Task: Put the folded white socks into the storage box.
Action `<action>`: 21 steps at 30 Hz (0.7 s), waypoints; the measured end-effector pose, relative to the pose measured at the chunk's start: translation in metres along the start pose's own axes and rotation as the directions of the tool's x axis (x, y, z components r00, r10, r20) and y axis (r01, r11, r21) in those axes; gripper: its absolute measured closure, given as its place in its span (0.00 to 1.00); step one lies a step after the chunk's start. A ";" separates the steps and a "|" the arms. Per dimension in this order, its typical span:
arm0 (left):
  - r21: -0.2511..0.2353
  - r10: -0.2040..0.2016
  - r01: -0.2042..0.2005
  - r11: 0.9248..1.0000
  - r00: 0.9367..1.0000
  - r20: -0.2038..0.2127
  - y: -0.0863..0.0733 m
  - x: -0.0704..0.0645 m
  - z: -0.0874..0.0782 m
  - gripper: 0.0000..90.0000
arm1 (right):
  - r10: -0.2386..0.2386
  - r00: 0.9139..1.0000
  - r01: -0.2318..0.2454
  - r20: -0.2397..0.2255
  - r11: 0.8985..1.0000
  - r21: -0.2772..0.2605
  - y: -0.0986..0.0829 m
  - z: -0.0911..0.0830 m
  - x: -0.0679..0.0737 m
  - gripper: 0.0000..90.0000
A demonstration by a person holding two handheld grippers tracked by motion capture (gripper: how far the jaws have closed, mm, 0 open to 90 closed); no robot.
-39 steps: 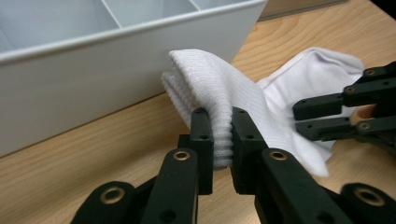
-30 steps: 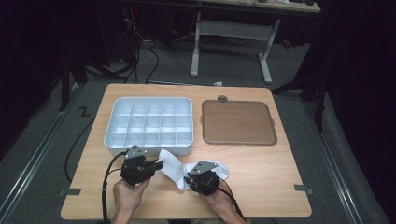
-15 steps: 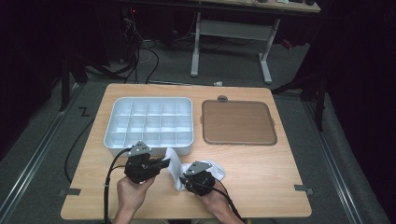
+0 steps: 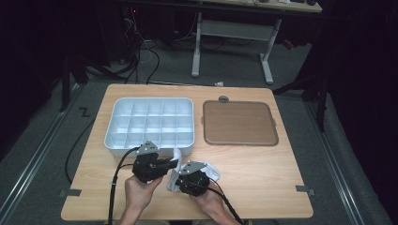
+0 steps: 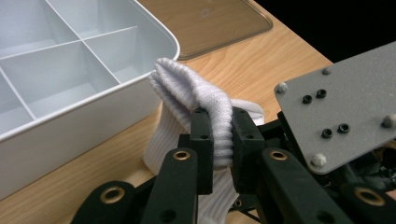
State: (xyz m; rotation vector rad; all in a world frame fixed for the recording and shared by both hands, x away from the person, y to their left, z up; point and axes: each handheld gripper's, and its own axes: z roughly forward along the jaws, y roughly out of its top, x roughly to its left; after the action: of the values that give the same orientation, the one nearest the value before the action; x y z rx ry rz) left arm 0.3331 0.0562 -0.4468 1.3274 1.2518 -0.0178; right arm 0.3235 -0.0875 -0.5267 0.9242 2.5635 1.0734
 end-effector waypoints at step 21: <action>0.018 0.043 -0.043 0.999 0.999 -0.013 -0.008 -0.003 0.008 0.91 | 0.139 0.975 -0.123 0.174 0.987 -0.101 -0.027 -0.071 -0.054 0.73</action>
State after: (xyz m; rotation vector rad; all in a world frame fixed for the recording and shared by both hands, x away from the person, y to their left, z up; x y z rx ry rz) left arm 0.3322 0.0458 -0.4525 1.3713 1.2371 0.0106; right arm 0.3236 -0.1760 -0.4979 1.1255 2.3174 1.0752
